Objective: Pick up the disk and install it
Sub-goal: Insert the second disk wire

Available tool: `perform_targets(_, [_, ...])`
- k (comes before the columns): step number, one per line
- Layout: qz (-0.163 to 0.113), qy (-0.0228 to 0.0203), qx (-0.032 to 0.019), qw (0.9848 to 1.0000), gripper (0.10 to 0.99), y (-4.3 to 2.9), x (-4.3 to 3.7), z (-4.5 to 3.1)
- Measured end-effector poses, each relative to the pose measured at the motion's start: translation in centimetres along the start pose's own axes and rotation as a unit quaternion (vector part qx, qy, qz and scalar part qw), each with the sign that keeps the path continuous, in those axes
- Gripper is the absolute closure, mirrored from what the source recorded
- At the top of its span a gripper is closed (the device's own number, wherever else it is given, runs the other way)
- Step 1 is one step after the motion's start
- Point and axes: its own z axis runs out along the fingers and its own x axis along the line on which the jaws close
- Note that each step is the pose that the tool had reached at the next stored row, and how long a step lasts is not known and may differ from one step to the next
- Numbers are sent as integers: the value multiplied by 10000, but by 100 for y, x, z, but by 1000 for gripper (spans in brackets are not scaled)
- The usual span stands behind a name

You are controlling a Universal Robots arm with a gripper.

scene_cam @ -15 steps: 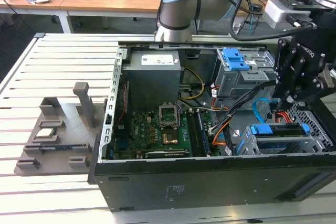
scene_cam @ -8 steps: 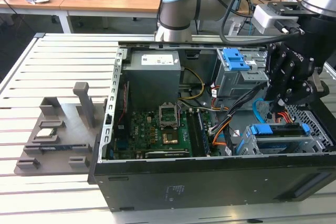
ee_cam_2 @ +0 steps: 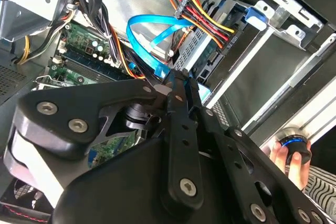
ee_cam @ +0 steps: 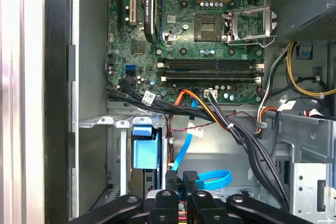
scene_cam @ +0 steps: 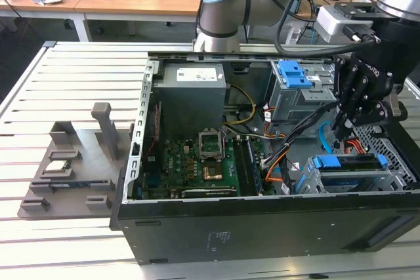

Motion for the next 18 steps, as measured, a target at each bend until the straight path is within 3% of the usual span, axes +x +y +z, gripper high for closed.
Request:
perform_targets(2, [0,0,0,10000,925,0,18,2])
perform_targets(4, [0,12,0,10000,925,1,147,29])
perform_targets(6, [0,11,0,10000,925,-14,175,69])
perform_targets(8, [0,19,-2,10000,925,-55,193,113])
perform_targets(9, [0,27,-3,10000,925,-118,224,177])
perform_targets(11, [-1,27,-2,10000,925,-190,223,210])
perform_targets(18, [-1,26,-3,10000,925,-212,222,250])
